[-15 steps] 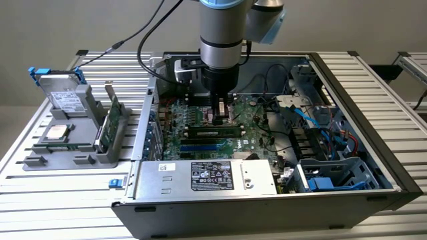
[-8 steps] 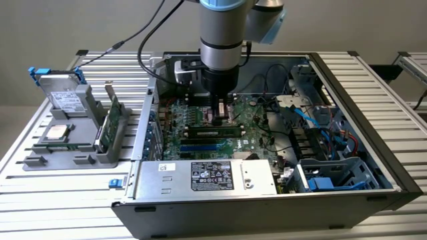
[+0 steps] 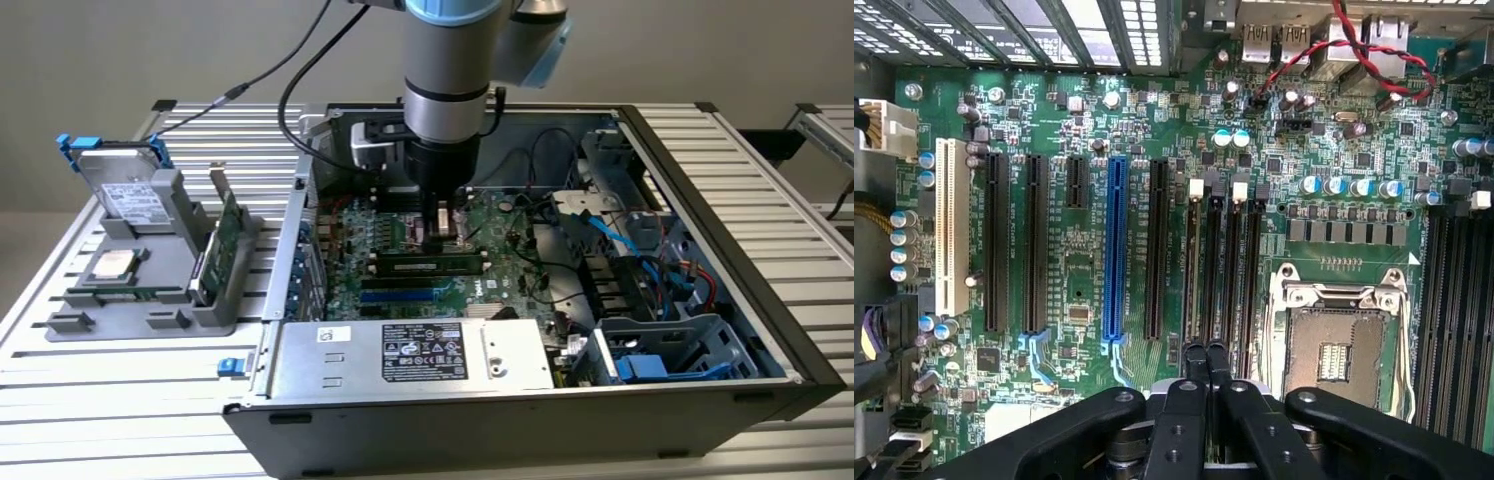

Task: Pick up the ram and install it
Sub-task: 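Press down the ram until it locks into place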

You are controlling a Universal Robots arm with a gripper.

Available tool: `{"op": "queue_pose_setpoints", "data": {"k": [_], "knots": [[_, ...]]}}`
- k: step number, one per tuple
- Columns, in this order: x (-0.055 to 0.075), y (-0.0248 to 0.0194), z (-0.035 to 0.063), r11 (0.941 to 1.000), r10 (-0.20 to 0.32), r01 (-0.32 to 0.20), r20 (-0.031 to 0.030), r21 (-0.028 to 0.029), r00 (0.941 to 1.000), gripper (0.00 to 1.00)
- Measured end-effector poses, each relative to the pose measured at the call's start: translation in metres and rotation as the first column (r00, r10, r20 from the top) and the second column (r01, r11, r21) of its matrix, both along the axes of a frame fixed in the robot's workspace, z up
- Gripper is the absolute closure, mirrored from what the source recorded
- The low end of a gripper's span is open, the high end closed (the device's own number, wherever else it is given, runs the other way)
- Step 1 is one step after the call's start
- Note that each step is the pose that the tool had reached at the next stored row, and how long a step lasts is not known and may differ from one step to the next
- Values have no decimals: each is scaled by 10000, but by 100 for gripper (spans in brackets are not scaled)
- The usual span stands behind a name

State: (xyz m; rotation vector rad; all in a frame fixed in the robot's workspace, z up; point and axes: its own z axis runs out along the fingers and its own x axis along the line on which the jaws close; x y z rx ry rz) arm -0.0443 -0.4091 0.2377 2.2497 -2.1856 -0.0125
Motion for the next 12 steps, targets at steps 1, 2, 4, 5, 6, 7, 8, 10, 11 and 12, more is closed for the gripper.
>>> {"op": "queue_pose_setpoints", "data": {"k": [1,2,4,5,6,7,8,10,11,12], "knots": [[8,-1,-9,10000,0,0,-2,1,10000,90],[9,-3,-14,10000,0,0,-4,0,10000,90],[8,-5,-19,10000,-2,2,-7,-2,10000,90],[9,-5,-20,10000,-1,1,-9,-2,10000,90],[9,-5,-23,10000,0,0,-10,0,10000,90],[9,-7,-26,10000,0,0,-12,1,10000,90],[10,-8,-33,10000,0,0,-15,2,10000,90],[9,-8,-56,10000,0,0,-16,1,10000,90],[9,-8,-66,10000,-1,1,-17,1,10000,90],[9,-9,-71,10000,0,0,-18,0,10000,90]]}}
